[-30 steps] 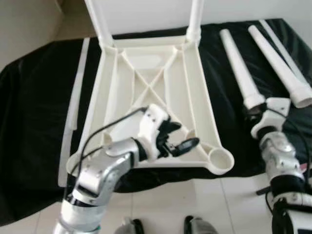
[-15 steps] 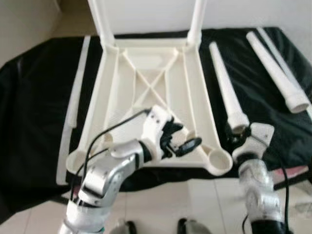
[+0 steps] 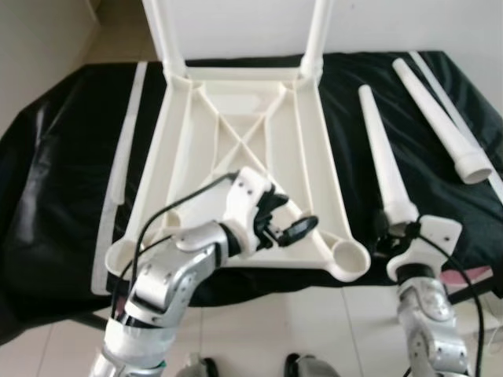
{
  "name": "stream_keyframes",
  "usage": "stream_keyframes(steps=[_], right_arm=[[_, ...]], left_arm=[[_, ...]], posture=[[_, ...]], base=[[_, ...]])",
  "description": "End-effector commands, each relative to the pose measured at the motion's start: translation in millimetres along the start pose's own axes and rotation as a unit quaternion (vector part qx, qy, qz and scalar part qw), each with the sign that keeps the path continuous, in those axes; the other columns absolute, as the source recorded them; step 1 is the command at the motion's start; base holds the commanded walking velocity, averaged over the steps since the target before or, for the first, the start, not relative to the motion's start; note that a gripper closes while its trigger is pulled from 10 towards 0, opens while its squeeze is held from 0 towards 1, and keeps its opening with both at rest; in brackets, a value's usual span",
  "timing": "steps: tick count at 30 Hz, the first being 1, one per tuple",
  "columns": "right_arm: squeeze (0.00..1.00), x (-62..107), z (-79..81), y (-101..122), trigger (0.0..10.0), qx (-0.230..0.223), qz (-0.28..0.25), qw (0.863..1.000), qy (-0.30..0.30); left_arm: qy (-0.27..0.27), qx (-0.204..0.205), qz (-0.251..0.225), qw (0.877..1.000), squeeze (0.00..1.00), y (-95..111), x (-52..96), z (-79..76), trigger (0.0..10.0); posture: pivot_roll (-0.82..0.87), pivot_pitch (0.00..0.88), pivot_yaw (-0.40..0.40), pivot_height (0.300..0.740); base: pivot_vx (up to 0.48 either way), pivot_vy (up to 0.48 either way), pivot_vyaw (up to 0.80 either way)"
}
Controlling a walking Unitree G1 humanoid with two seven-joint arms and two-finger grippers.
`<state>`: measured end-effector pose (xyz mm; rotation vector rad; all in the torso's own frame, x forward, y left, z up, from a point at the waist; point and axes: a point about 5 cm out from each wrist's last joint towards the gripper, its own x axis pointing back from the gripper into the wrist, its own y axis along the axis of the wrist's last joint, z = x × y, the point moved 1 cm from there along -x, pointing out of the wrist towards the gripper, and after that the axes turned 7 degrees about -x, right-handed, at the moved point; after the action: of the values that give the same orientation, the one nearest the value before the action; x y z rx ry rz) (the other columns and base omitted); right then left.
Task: Building children table
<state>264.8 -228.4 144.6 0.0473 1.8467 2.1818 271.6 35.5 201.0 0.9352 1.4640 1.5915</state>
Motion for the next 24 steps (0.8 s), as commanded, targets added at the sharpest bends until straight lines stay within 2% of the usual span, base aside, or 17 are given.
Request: stream_keyframes(steps=[1,6,10,12,13,14,16,19,22,24], right_arm=[[1.0,-1.4,-6.3,9,10.0,-0.007,-0.018,1.0,-0.003],[1.0,-10.1,-5.5,28,10.0,-0.023,-0.051,0.998,0.019],[1.0,-22.3,-6.5,40,10.0,-0.032,-0.057,0.998,0.022],[1.0,-22.3,-6.5,40,10.0,-0.032,-0.057,0.998,0.022],[0.0,-30.3,-3.7,46,10.0,-0.041,-0.053,0.997,0.033],[0.0,-40.0,0.2,48,10.0,-0.036,-0.036,0.998,0.042],[0.0,-45.9,2.9,49,10.0,-0.031,-0.024,0.998,0.047],[0.0,-53.9,5.1,50,10.0,-0.054,-0.008,0.997,0.053],[0.0,-66.3,8.3,51,10.0,-0.025,0.01,0.999,0.041],[0.0,-80.6,11.8,47,10.0,-0.014,0.054,0.998,0.028]], left_arm=[[-0.017,-0.004,0.003,1.0,0.0,-2,0.3,-2.3,10.0],[-0.034,-0.016,0.006,0.999,0.0,-3,0.9,-5.8,10.0],[-0.037,-0.019,0.007,0.999,0.0,-3,0.3,-6.8,10.0],[-0.037,-0.019,0.007,0.999,0.0,-3,0.3,-6.8,10.0],[-0.039,-0.019,0.007,0.999,0.0,-3,-0.1,-7.1,10.0],[-0.043,-0.021,0.007,0.999,0.0,-2,-0.9,-8.4,10.0],[-0.046,-0.023,0.007,0.999,0.0,-1,-1.5,-9.4,10.0],[-0.052,-0.022,0.011,0.998,0.0,-2,-3.1,-11.6,10.0],[-0.065,-0.015,0.013,0.998,0.0,-1,-4.7,-15.8,10.0],[-0.075,-0.009,0.016,0.997,0.0,-2,-5.2,-20.2,10.0]], posture=[[-0.12,0.107,0.003,0.74],[-0.12,0.094,-0.001,0.74],[-0.12,0.085,-0.001,0.74],[-0.12,0.085,-0.001,0.74],[-0.12,0.08,0.002,0.74],[-0.12,0.074,0.003,0.74],[-0.12,0.074,0.003,0.74],[-0.11,0.073,0.002,0.74],[-0.1,0.07,0.005,0.74],[-0.09,0.075,0.012,0.74]], base=[[0.0,0.0,0.0],[0.0,0.0,0.0],[0.0,0.0,0.0],[0.0,0.0,0.0],[0.0,0.0,0.0],[0.0,0.0,0.0],[0.0,0.0,0.0],[0.0,0.0,0.0],[0.0,0.0,0.0],[0.0,0.0,0.0]])
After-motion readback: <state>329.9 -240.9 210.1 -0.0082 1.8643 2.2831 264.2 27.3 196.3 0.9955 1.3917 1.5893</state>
